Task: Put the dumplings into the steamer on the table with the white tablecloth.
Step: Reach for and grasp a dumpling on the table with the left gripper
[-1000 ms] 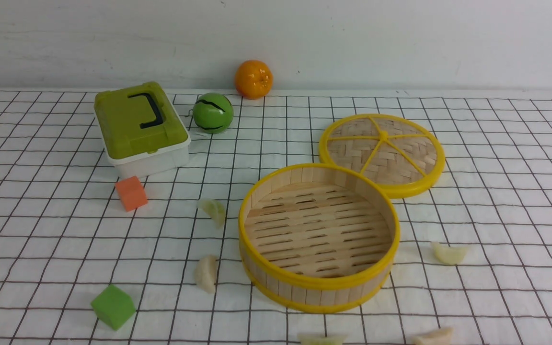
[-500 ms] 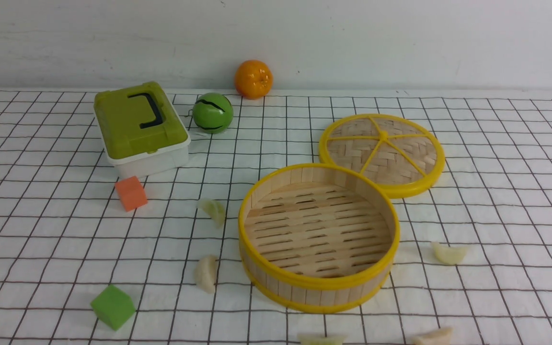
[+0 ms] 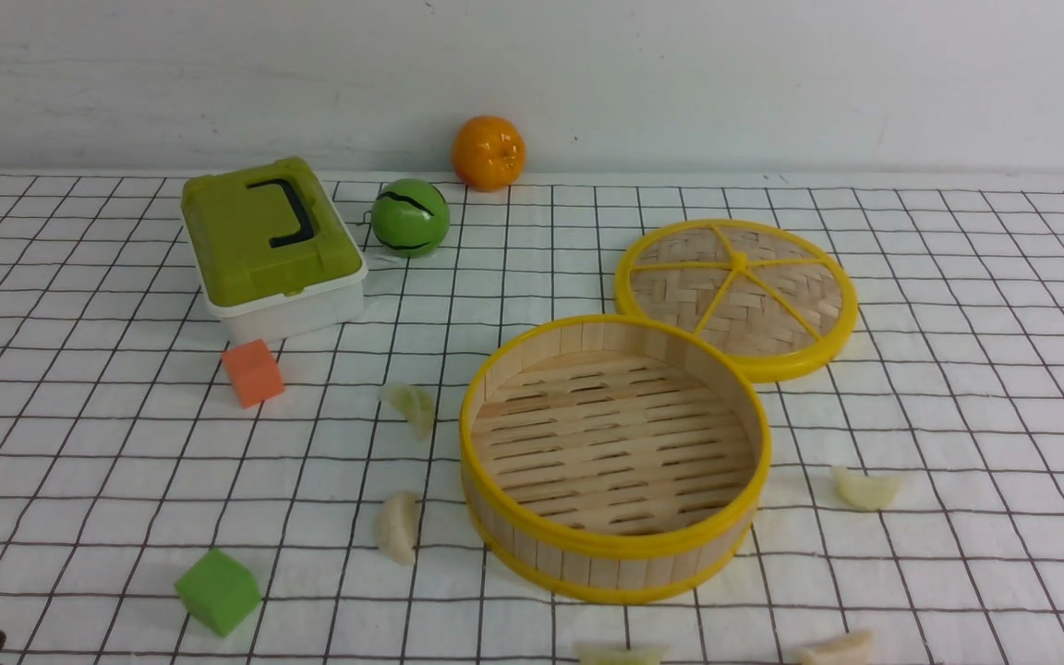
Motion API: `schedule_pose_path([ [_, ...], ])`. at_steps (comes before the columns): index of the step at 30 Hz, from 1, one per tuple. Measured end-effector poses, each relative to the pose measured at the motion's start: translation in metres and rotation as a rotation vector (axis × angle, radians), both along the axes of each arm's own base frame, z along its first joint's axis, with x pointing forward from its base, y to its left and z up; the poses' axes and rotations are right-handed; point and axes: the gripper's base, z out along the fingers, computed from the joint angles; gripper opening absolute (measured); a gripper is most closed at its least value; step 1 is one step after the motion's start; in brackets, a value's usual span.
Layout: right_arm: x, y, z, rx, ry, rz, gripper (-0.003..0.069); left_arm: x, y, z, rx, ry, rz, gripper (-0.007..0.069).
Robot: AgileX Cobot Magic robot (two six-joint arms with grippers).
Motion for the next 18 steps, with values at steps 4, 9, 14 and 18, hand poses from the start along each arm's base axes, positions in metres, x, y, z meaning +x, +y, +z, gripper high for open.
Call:
schedule_pose_path([
  [4, 0.001, -0.001, 0.003, 0.049, -0.02, -0.017, 0.024, 0.0, 0.0, 0.0, 0.001, 0.003, -0.003, 0.0239],
  [9, 0.001, 0.0, 0.005, 0.082, -0.03, -0.017, 0.024, 0.0, -0.002, -0.002, 0.002, 0.023, -0.021, 0.0239],
  [14, -0.002, 0.004, 0.017, -0.083, -0.097, 0.058, 0.024, -0.009, -0.005, 0.042, 0.208, -0.097, -0.063, 0.0239],
  [18, -0.007, 0.003, 0.074, -0.344, -0.284, 0.071, 0.0199, -0.034, -0.005, 0.117, 0.728, -0.346, -0.013, 0.0209],
])
